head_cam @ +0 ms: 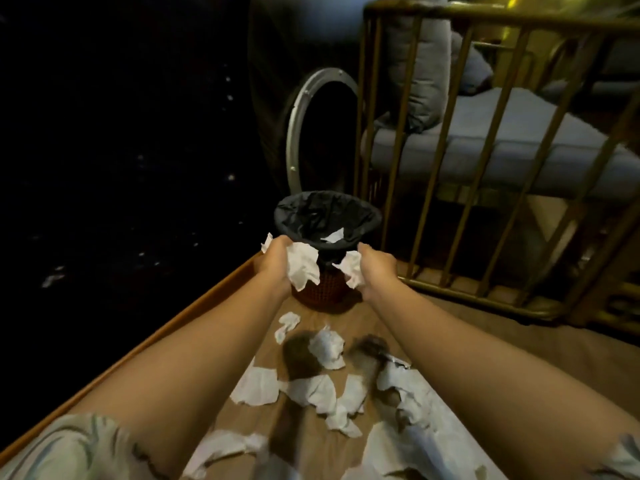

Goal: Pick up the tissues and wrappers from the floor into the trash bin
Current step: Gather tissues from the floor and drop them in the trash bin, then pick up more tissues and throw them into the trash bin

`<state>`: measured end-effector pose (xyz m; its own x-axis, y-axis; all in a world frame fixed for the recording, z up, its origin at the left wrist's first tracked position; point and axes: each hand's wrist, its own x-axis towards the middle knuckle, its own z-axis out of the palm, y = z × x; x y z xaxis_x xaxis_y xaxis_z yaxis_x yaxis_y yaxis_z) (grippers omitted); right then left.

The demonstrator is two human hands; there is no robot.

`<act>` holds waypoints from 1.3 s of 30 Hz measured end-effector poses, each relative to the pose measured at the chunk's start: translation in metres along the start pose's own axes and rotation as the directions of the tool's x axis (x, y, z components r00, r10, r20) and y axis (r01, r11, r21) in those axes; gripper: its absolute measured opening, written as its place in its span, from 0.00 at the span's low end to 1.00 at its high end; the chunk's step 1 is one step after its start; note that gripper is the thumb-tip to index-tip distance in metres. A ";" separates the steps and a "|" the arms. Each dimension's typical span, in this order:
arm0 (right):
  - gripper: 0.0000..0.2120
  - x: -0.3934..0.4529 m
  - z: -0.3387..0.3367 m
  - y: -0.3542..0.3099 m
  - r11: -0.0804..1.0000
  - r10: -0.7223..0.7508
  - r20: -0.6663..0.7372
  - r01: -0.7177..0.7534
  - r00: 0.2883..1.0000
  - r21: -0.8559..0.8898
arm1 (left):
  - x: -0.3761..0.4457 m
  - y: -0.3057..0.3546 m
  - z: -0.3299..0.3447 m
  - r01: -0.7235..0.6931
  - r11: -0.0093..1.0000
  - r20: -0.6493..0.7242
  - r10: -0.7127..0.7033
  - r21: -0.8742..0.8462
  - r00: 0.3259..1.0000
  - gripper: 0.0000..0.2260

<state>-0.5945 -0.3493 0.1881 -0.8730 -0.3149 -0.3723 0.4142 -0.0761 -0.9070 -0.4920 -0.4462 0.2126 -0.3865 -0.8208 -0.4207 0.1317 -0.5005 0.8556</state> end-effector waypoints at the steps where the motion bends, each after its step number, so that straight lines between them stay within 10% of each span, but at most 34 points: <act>1: 0.17 0.011 0.008 0.001 0.998 0.042 -0.009 -0.041 0.999 0.051 | 0.014 0.002 0.007 0.019 1.000 0.005 -0.019 0.010 1.000 0.22; 7: 0.16 0.053 0.057 -0.023 0.981 0.082 -0.152 -0.052 0.985 0.189 | 0.079 0.018 0.057 0.058 0.991 0.089 -0.069 0.123 0.994 0.22; 12: 0.35 0.086 0.097 -0.038 0.929 0.141 0.056 -0.152 0.988 0.337 | 0.120 0.029 0.078 0.015 0.981 -0.072 -0.029 -0.194 0.997 0.28; 17: 0.27 0.090 0.104 -0.048 0.872 0.164 0.296 -0.279 0.941 0.403 | 0.173 0.046 0.088 0.175 0.973 0.266 -0.131 -0.150 0.955 0.54; 23: 0.16 0.080 0.089 -0.031 0.976 0.024 0.130 -0.052 0.991 0.210 | 0.166 0.036 0.069 0.003 0.988 0.360 0.054 -0.155 0.931 0.19; 29: 0.09 0.033 0.060 0.000 0.948 -0.206 0.020 0.204 0.978 -0.244 | 0.117 -0.002 0.016 -0.373 0.872 0.395 0.237 0.315 0.887 0.07; 39: 0.05 -0.073 -0.030 0.017 0.589 -0.073 0.419 0.379 0.905 -0.714 | 0.018 -0.061 -0.081 -0.733 0.431 0.829 -0.066 0.525 0.555 0.07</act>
<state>-0.5313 -0.2992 0.1941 -0.7124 -0.6762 -0.1878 -0.2705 0.5115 -0.8156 -0.4326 -0.4527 0.1280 -0.9800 -0.1947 -0.0398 -0.1394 0.5307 0.8360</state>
